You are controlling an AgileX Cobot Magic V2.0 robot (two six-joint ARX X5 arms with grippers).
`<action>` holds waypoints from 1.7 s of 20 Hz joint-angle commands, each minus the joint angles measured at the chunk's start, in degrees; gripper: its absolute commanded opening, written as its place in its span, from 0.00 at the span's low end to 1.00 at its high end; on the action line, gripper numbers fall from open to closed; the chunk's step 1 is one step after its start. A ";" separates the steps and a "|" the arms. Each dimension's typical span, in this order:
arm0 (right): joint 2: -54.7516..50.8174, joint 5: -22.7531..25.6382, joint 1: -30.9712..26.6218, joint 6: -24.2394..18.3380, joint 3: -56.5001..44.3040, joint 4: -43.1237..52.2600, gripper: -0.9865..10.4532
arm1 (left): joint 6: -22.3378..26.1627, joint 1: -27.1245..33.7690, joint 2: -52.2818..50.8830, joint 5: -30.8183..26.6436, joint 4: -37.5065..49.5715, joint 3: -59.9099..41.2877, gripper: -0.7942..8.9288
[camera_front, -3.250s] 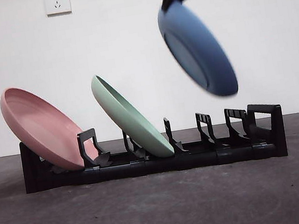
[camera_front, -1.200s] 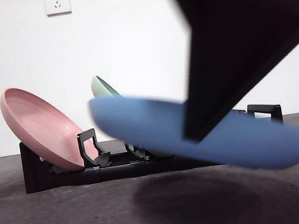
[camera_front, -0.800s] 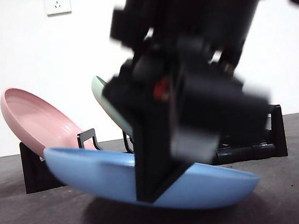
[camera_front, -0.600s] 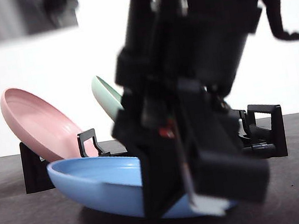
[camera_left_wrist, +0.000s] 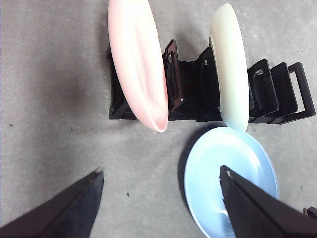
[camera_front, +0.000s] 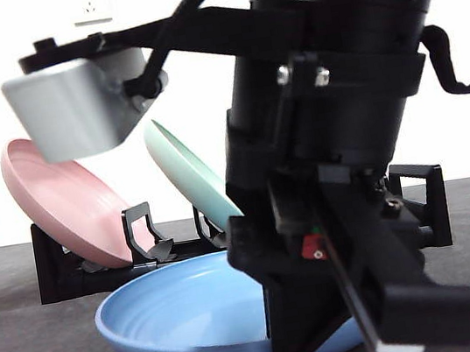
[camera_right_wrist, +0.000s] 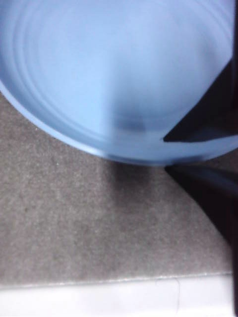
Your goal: Place the plate
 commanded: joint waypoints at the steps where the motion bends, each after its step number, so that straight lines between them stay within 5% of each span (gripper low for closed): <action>1: 1.16 0.00 0.72 2.93 1.57 -0.59 0.21 | 0.44 -0.02 0.37 0.31 0.52 1.44 0.47; 5: 0.24 -5.51 0.79 10.29 7.63 -7.41 0.32 | 0.44 -0.04 0.37 0.31 0.52 1.44 0.47; 7: -2.80 -9.31 0.59 11.23 10.45 -7.61 0.32 | 0.42 -0.04 0.37 0.31 0.52 1.44 0.47; 11: -12.50 -9.33 -4.68 11.26 10.88 -5.81 0.32 | 0.44 -0.04 0.37 0.31 0.52 1.44 0.47; 15: -22.01 -13.11 -20.79 10.78 10.86 -6.29 0.32 | 0.44 -0.04 0.37 0.31 0.72 1.44 0.47; 20: -25.05 -27.96 -49.77 11.61 10.86 -6.14 0.32 | -0.13 -0.04 0.81 0.31 1.73 1.44 0.47; 24: -24.74 -34.67 -61.31 17.03 10.86 -3.48 0.32 | -4.96 -0.04 4.92 0.28 6.38 2.80 0.47; 28: -24.74 -35.19 -62.53 17.29 10.86 -3.34 0.32 | -4.46 -1.09 15.82 -1.44 3.82 10.84 0.46; 34: -24.74 -35.19 -62.49 17.29 10.86 -3.45 0.32 | -0.20 -4.87 32.50 -14.82 -2.47 25.20 0.46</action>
